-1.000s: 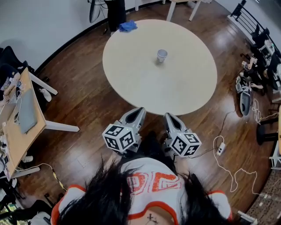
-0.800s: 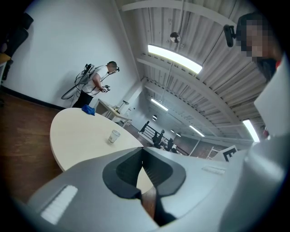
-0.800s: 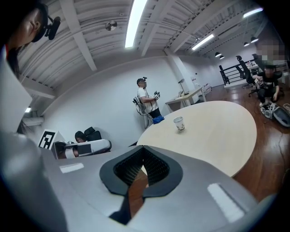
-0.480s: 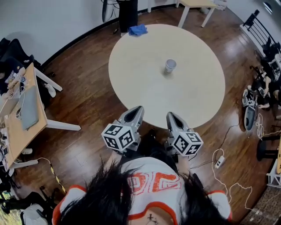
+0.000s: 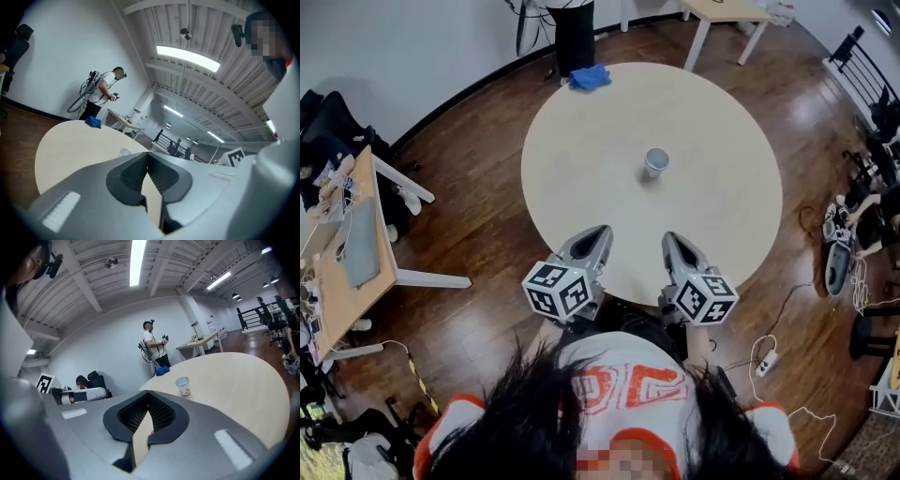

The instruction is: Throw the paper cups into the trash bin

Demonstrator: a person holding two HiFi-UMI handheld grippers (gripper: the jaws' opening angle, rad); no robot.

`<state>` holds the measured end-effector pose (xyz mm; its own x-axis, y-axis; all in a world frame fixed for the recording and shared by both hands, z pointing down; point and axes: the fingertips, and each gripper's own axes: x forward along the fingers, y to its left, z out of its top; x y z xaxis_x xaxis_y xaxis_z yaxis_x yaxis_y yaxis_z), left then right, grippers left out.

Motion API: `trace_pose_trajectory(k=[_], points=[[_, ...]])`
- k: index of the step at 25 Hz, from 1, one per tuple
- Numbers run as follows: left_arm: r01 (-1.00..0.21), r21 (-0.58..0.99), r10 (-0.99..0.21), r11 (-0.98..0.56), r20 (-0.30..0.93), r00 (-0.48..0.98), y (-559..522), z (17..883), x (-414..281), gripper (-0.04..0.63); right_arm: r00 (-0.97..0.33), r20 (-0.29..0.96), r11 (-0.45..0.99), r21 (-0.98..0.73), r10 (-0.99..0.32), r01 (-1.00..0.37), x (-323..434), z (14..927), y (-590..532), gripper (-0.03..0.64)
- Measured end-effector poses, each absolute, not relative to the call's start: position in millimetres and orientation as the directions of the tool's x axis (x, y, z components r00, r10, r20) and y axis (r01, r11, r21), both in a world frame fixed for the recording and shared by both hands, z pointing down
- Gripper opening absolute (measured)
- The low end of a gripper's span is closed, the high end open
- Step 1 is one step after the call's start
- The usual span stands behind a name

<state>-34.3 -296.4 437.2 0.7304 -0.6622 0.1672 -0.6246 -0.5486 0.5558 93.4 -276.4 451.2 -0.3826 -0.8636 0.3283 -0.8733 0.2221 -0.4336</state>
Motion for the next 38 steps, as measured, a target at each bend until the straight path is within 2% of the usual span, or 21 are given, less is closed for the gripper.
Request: trace_pose_trajectory(k=[9, 19, 27, 30, 33, 38], points=[[-0.688, 0.498, -0.659, -0.527, 0.271, 0.702, -324, 459, -21, 0.000, -0.422, 0.388, 0.355, -0.234, -0.820, -0.905, 119, 466, -355, 0.009], [-0.735, 0.517, -0.680, -0.439, 0.343, 0.647, -329, 483, -27, 0.000, -0.421, 0.591, 0.515, -0.011, -0.688, -0.857, 108, 538, -457, 0.072], [-0.773, 0.526, -0.715, -0.354, 0.381, 0.586, -322, 491, -44, 0.000, -0.390, 0.719, 0.627, 0.082, -0.575, -0.774, 90, 588, -492, 0.084], [-0.785, 0.522, -0.727, -0.335, 0.386, 0.567, -320, 492, -51, 0.000, -0.350, 0.755, 0.650, 0.131, -0.555, -0.749, 89, 601, -494, 0.083], [-0.794, 0.517, -0.739, -0.320, 0.389, 0.550, -319, 493, -60, 0.000, -0.319, 0.752, 0.651, 0.187, -0.577, -0.736, 87, 601, -497, 0.052], [-0.797, 0.516, -0.749, -0.313, 0.382, 0.541, -316, 491, -67, 0.000, -0.310, 0.750, 0.626, 0.173, -0.584, -0.761, 88, 600, -496, 0.031]])
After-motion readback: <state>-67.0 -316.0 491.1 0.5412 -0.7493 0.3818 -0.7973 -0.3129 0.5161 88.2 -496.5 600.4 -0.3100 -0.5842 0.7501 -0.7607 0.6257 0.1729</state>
